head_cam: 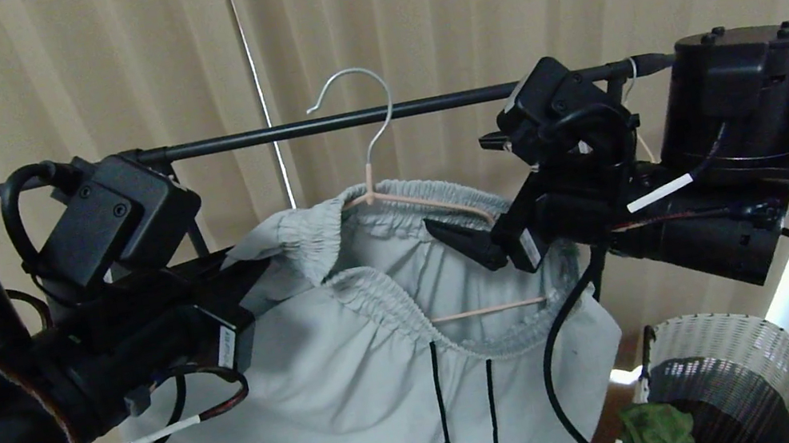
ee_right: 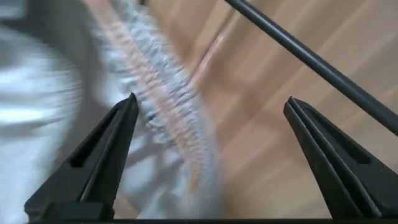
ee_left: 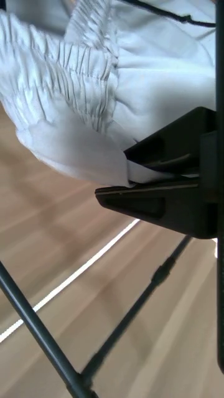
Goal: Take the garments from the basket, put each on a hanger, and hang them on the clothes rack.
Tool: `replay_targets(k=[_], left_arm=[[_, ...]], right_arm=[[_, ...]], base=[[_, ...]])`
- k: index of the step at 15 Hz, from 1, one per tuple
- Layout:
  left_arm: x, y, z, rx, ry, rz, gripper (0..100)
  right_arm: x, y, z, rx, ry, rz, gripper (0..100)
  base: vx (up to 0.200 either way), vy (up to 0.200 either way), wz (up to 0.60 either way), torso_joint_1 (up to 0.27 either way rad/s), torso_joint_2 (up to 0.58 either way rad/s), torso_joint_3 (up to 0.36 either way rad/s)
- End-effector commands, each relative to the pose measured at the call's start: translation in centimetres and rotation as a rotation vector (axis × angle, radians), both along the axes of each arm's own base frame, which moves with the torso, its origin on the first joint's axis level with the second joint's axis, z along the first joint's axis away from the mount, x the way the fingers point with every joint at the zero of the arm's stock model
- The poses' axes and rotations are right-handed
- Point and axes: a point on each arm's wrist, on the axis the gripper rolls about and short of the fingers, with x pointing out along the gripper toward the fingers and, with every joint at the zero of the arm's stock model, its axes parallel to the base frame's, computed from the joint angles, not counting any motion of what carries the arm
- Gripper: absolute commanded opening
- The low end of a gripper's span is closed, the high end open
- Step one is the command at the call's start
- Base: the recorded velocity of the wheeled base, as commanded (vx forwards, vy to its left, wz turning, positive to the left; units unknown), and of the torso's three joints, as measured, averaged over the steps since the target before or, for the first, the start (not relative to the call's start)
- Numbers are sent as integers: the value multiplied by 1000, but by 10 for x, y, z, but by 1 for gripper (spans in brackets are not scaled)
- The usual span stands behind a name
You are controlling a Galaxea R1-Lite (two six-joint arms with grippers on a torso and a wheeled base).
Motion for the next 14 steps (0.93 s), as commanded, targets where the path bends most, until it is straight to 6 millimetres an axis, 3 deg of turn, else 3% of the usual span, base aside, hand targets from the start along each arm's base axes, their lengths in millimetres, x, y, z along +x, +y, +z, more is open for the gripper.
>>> replay_targets(k=[1, 3, 4, 14], left_arm=[[-5, -2, 2, -7, -9, -23, 0], [-9, -3, 5, -15, -19, -36, 0], [-11, -3, 6, -17, -23, -39, 0], [-17, 2, 5, -19, -25, -37, 0]], right_arm=[[8, 3, -8, -16, 18, -8, 100], [8, 3, -8, -17, 19, -8, 100], [8, 3, -9, -16, 21, -6, 0], [6, 2, -7, -9, 18, -1, 0]], base=[[0, 0, 0, 0, 0, 0], [0, 0, 0, 0, 0, 0], [0, 0, 0, 0, 0, 0], [0, 0, 0, 0, 0, 0]])
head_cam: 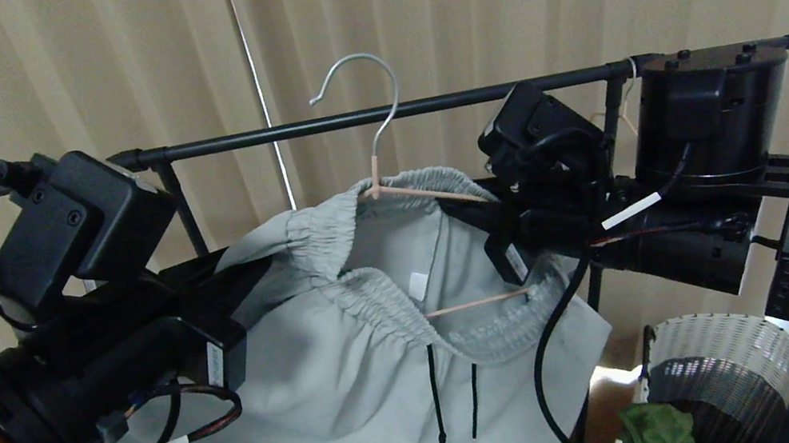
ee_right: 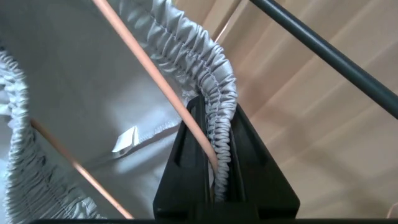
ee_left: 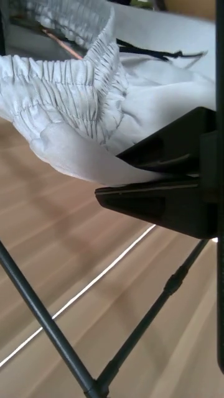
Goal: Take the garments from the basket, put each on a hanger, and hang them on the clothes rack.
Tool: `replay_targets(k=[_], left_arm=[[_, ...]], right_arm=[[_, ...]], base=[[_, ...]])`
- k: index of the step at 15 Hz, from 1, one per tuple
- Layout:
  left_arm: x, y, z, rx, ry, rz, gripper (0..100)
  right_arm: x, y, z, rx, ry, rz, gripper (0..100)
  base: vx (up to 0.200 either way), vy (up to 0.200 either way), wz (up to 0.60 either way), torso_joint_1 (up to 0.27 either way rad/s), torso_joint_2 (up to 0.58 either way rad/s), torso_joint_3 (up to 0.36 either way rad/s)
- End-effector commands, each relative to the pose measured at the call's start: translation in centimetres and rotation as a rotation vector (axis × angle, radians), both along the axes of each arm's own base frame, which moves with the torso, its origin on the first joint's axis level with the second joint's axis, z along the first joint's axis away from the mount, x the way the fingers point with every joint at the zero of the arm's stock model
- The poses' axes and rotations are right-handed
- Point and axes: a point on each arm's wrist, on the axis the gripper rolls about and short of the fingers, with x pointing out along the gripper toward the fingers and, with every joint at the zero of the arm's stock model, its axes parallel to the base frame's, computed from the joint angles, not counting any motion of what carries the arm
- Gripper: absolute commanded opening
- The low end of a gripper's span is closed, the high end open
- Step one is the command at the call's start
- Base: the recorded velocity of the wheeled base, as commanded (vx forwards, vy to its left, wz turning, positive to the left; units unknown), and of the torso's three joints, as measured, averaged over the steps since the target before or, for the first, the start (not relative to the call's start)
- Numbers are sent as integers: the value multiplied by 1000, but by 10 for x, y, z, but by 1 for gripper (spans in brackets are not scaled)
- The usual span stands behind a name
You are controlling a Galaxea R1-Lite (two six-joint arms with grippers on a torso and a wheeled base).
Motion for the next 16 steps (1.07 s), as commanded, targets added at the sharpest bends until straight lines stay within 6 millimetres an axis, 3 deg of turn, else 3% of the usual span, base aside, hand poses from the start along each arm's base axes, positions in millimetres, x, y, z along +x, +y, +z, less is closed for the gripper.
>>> replay_targets(k=[1, 2, 3, 5, 10, 12, 16], left_arm=[[-1, 1, -4, 10, 10, 4, 0], [-1, 1, -4, 11, 11, 4, 0], [-1, 1, -4, 10, 13, 5, 100], [0, 2, -4, 8, 12, 9, 100], [-29, 28, -24, -22, 58, -60, 100], [-35, 45, -38, -11, 85, 12, 100], [-36, 60, -69, 31, 190, 96, 100]], right_arm=[[-1, -1, 2, 3, -5, -3, 0], [-2, -1, 2, 3, -5, -3, 0], [-3, -2, 3, 5, -7, -6, 0], [-3, -4, 5, 7, -11, -15, 0], [-3, -41, 7, 2, -11, -113, 0], [-8, -54, 10, 8, -18, -140, 0], [-17, -64, 20, 33, -49, -144, 0]], base=[[0, 0, 0, 0, 0, 0], [0, 0, 0, 0, 0, 0], [0, 0, 0, 0, 0, 0], [0, 0, 0, 0, 0, 0], [0, 0, 0, 0, 0, 0], [0, 0, 0, 0, 0, 0], [0, 0, 0, 0, 0, 0]])
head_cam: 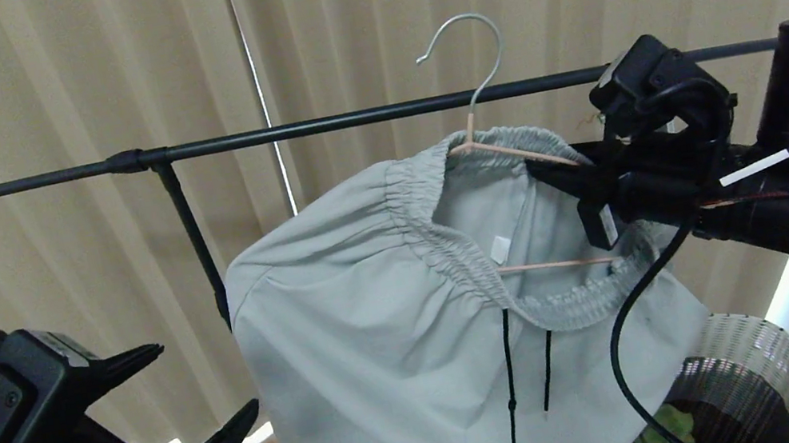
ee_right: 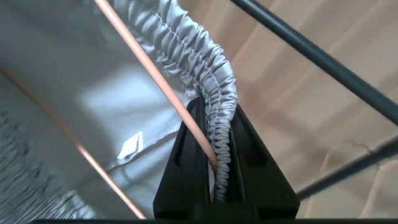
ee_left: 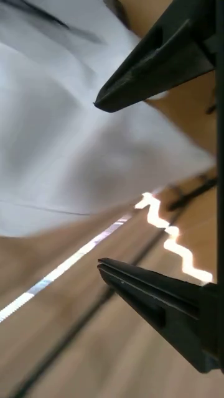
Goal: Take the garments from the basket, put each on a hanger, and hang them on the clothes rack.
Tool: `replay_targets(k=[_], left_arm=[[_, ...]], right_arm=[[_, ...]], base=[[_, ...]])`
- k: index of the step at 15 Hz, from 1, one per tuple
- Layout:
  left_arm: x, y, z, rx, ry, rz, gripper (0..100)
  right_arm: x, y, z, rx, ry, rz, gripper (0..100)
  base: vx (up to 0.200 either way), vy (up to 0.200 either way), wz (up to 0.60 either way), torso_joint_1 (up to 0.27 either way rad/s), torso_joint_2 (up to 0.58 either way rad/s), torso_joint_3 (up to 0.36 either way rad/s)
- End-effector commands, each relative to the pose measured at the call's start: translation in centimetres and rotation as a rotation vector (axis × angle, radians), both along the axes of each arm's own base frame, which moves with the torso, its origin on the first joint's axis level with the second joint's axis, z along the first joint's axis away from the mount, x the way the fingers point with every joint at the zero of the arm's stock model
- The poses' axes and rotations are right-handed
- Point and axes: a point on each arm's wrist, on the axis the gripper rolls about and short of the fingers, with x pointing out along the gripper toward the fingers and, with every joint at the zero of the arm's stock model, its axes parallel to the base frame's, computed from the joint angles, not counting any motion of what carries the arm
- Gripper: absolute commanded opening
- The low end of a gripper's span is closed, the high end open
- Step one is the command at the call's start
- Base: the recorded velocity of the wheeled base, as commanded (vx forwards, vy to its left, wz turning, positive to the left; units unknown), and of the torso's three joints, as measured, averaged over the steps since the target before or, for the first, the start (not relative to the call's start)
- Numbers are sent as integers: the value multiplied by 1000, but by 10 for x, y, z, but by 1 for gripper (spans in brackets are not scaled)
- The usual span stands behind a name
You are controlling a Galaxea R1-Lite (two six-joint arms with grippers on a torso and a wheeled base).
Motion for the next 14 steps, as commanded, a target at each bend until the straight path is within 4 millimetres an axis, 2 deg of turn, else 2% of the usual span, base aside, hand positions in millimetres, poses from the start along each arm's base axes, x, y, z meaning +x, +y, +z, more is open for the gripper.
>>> replay_targets(k=[1, 5, 10, 11, 14], left_arm=[[4, 5, -13, 23, 52, 44, 100], [16, 7, -18, 39, 90, 82, 100], [20, 5, -15, 38, 88, 82, 100], [21, 5, -16, 39, 90, 82, 0], [21, 8, -17, 39, 94, 104, 0]], right_arm=[[-9, -6, 11, 23, -35, 3, 0], [-17, 1, 15, 33, -45, 42, 0], [-24, 6, 19, 40, -55, 77, 0], [-24, 6, 19, 41, -56, 75, 0], [-24, 5, 19, 41, -56, 71, 0]], base=[[0, 0, 0, 0, 0, 0], [0, 0, 0, 0, 0, 0], [0, 0, 0, 0, 0, 0], [0, 0, 0, 0, 0, 0], [0, 0, 0, 0, 0, 0]])
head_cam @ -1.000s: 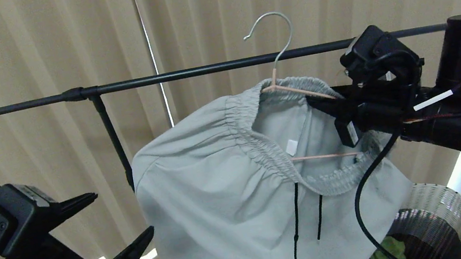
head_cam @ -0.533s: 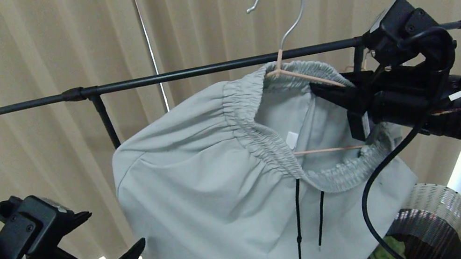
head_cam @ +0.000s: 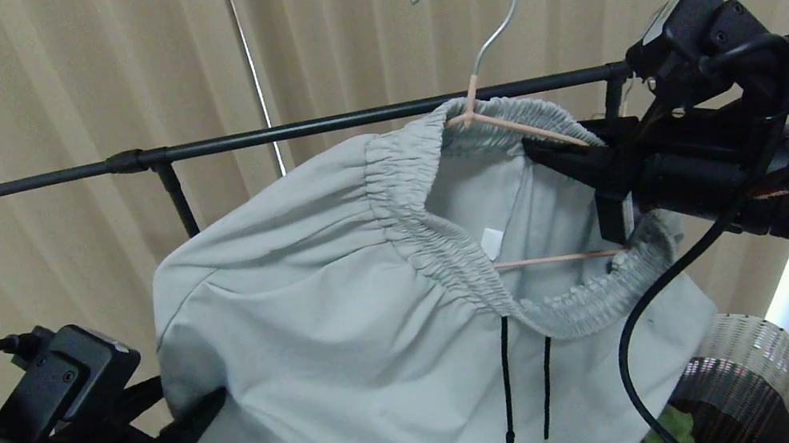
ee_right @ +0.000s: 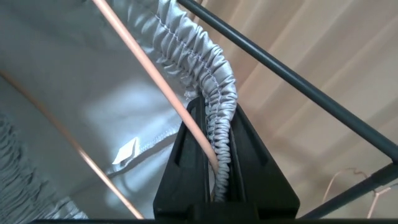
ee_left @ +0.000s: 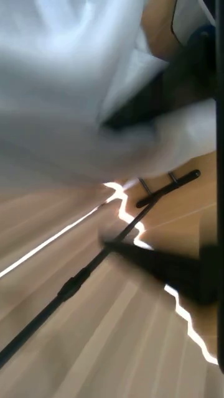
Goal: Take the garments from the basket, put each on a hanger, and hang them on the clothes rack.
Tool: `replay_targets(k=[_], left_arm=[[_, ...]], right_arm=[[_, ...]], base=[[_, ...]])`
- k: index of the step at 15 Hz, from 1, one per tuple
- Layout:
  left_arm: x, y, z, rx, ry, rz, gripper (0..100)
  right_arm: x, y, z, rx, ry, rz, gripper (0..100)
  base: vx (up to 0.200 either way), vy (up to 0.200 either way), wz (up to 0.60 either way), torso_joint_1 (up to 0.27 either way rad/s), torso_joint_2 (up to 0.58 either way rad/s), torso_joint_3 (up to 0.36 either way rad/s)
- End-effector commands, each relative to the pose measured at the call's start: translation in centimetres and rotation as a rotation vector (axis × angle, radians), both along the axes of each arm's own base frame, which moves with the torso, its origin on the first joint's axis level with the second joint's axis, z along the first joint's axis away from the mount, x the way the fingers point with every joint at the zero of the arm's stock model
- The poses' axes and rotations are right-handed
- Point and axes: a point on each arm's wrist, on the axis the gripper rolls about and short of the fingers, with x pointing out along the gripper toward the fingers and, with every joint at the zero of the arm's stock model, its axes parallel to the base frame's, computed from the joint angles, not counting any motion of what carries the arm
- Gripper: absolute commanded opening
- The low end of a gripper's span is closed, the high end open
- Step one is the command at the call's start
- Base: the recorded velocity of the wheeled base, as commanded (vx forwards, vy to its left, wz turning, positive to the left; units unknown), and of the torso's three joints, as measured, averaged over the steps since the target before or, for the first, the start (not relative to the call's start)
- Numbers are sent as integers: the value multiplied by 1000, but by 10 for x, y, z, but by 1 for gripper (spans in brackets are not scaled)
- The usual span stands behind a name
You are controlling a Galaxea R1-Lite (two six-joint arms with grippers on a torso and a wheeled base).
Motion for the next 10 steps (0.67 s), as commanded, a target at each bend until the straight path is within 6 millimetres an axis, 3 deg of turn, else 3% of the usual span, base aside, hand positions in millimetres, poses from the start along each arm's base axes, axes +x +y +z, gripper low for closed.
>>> replay_targets(k=[1, 6, 10], left_arm=[[1, 3, -2, 4, 7, 23, 0], [3, 24, -10, 23, 34, 141, 0], [3, 27, -18, 35, 69, 162, 0]], right_arm=[[1, -1, 0, 0, -1, -6, 0], [10, -20, 3, 0, -3, -91, 0], [11, -29, 5, 5, -11, -119, 0]], base=[[0, 0, 0, 0, 0, 0], [0, 0, 0, 0, 0, 0], [0, 0, 0, 0, 0, 0]])
